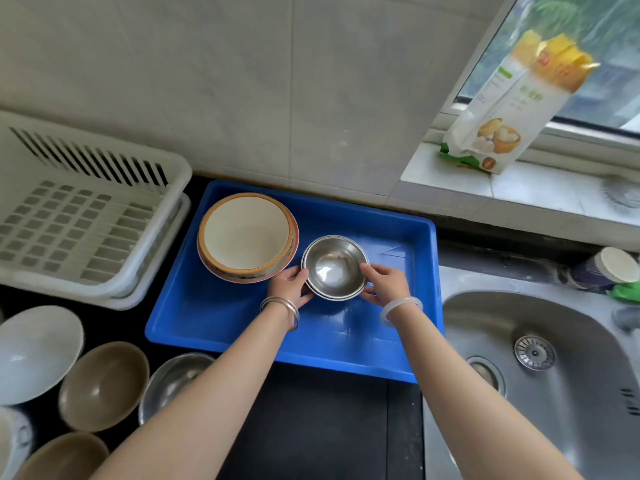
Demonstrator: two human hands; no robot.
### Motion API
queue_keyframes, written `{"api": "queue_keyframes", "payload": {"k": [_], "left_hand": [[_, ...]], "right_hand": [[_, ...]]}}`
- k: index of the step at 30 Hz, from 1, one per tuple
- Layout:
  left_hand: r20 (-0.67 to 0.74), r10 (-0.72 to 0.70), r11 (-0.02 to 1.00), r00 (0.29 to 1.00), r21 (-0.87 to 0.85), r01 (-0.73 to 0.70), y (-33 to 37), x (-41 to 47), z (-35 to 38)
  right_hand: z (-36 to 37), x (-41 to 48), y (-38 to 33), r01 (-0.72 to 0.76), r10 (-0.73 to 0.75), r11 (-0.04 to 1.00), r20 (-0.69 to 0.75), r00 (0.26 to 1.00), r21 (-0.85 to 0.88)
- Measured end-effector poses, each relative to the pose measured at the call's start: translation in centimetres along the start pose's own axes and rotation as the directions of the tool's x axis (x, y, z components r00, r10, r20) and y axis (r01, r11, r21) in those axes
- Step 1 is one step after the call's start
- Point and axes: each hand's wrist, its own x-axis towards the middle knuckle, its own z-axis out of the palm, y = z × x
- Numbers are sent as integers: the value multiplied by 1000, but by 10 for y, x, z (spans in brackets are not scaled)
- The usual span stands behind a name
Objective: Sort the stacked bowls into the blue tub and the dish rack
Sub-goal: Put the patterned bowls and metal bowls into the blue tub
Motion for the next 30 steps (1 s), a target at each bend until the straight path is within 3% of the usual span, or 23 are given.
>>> {"api": "queue_keyframes", "payload": {"k": [4,12,30], "left_hand": [[-8,-19,986,1000,-164,17,-9,3,5],[-12,50,961,999,-273,-51,-7,14,19],[-44,80,958,996,-274,-89,0,18,28]], "right_hand": [[4,10,-2,-2,2,999,-1,1000,44],[15,25,-11,-4,7,991,-24,1000,134],[22,24,-16,9,-9,984,-1,1000,178]]}}
